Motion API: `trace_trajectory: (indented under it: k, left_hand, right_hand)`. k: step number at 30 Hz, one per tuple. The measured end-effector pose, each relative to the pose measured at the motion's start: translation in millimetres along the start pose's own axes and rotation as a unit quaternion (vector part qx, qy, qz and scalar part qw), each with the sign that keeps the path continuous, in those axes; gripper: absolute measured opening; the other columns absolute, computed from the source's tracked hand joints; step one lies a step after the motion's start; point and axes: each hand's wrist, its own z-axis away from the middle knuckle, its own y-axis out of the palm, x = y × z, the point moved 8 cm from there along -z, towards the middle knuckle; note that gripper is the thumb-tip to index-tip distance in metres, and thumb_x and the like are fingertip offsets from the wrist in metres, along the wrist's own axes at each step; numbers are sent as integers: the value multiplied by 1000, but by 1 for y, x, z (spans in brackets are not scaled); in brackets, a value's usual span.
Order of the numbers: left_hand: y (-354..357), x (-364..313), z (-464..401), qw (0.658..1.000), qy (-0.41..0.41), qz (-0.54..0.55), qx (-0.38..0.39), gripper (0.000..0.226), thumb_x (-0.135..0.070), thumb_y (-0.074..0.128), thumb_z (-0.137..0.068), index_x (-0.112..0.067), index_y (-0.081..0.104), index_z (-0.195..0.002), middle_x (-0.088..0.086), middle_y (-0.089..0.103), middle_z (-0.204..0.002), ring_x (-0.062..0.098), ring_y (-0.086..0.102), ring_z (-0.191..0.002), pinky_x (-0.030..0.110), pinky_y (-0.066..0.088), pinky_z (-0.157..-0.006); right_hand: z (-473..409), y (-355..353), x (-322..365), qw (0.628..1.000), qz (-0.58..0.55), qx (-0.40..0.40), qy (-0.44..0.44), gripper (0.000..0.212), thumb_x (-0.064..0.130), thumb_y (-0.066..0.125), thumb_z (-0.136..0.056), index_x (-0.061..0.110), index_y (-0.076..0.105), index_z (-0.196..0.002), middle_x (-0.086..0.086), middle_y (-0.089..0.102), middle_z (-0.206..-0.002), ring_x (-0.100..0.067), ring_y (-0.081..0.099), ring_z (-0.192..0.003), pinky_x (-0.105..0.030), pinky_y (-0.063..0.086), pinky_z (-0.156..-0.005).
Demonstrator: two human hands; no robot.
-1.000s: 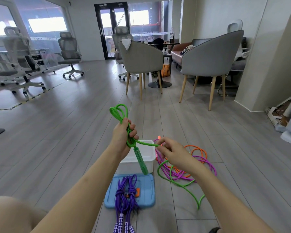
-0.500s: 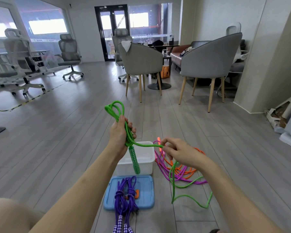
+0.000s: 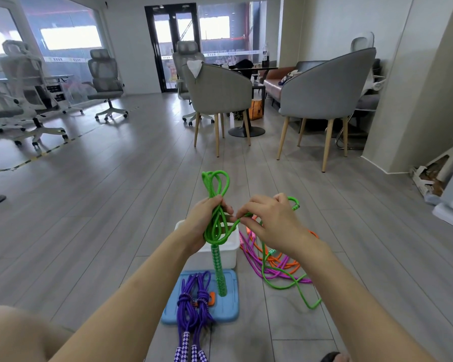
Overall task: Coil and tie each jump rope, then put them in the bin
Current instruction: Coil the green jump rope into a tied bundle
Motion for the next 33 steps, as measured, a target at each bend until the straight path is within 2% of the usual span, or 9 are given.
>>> trace_trajectory:
  k: [2,5,9,14,18,23,25,29,33]
  left_hand:
    - [3,3,0,999,6,-30,-13,27,-25,42,-109,-8,54,-92,13,66,-80,28,70,-69,57,57,-86]
    - [7,9,3,998,3,-58,-12,26,-28,43,-109,-6,53,-98,18,66,-82,33,72,-69,51,60,-76]
    - [19,14,7,994,-4,-96,41,33,-36,43,-110,-5,55,-109,18,66,-85,29,67,-64,41,61,-66]
    - [35,16,13,980,-22,-151,125,36,-51,47,-105,-19,47,-88,-1,35,-66,13,27,-53,25,32,-48]
    - [32,12,11,979,-29,-163,120,29,-40,54,-105,-18,46,-88,-2,28,-64,12,25,-51,23,28,-46]
    - [31,11,13,973,-25,-182,142,27,-26,72,-95,-16,53,-79,-1,30,-63,13,26,-53,23,32,-47]
    - [30,13,13,969,-37,-190,152,23,-24,72,-95,-12,57,-83,0,31,-63,13,27,-53,23,33,-46]
    - [16,1,3,992,-1,-98,76,21,-24,63,-102,-3,58,-101,-3,30,-62,10,26,-51,21,30,-45]
    - [-12,-27,-5,995,86,50,-29,17,-20,58,-104,-6,58,-95,-7,31,-55,7,28,-44,19,30,-41]
  right_hand:
    - [-1,-2,7,1000,15,-10,-22,31,48,45,-93,35,73,-100,15,65,-94,-12,60,-86,-39,30,-77]
    - [-2,-6,11,999,12,-15,-33,9,36,63,-94,34,69,-101,15,68,-98,-9,61,-93,-36,25,-79]
    - [-3,-9,12,1000,-4,-10,-24,10,36,65,-94,34,59,-102,14,70,-98,-10,62,-92,-33,25,-82]
    - [1,-7,2,999,12,-25,-30,22,38,72,-91,29,58,-106,10,70,-90,-14,59,-80,-28,22,-79]
    - [10,-3,-25,998,14,-62,25,37,29,83,-82,32,59,-110,14,66,-88,-15,61,-86,-34,32,-78]
    - [25,2,-48,989,-23,-106,102,65,14,82,-76,29,50,-131,8,53,-131,-16,53,-120,-33,38,-93]
    - [30,5,-59,974,-119,-112,155,69,16,85,-80,28,46,-136,6,47,-135,-12,56,-117,-29,47,-94]
    - [40,18,-78,902,-314,-101,277,38,17,81,-87,16,57,-117,-6,69,-93,-17,72,-62,-36,63,-63]
    - [47,27,-83,879,-364,-122,285,10,13,72,-95,14,64,-88,-8,73,-72,-22,74,-63,-31,58,-60]
